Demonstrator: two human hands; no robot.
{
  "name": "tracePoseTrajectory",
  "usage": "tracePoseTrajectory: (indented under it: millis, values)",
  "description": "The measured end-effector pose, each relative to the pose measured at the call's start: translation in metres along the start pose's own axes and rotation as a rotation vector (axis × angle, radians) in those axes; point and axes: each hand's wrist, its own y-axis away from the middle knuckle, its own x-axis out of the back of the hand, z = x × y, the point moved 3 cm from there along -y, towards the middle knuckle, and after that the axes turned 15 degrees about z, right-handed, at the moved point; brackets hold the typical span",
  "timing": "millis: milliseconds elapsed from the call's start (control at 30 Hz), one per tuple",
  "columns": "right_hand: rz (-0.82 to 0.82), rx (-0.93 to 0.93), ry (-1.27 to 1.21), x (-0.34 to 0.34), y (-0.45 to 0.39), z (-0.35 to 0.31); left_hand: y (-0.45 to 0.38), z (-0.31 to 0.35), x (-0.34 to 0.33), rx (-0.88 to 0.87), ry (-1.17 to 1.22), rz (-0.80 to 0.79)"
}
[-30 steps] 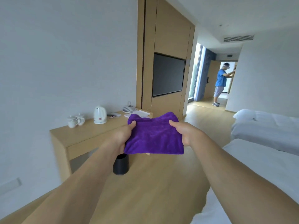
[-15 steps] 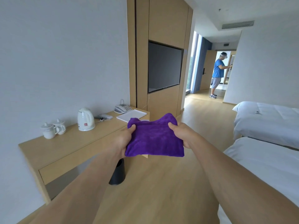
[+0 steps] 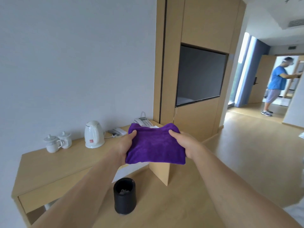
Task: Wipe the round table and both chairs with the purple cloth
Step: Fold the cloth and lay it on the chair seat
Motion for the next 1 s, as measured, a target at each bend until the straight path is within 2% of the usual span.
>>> tracePoseTrajectory:
  millis: [133,333,567,733,867,1000]
  values:
    - [-0.092,-0.033,-0.067,-0.002,-0.064,-0.009,-0.045,0.016,-0.036,-0.006,0.038,0.031]
    - [-0.074,-0.004,-0.111,-0.001,-0.178,-0.010,-0.138,0.020,-0.095,-0.028,0.010,-0.023]
    - [-0.127,0.012,-0.050,-0.018,-0.344,-0.028,-0.273,0.032,-0.164,-0.083,0.077,0.027]
    - [-0.192,0.098,0.019,-0.035,-0.456,-0.044,-0.361,0.035,-0.208,-0.060,0.105,0.048]
    - [-0.239,0.161,0.091,-0.059,-0.522,-0.044,-0.413,0.039,-0.230,-0.059,0.107,0.123]
    - [-0.291,0.309,0.209,-0.096,-0.584,-0.037,-0.474,0.037,-0.233,-0.066,0.108,0.223]
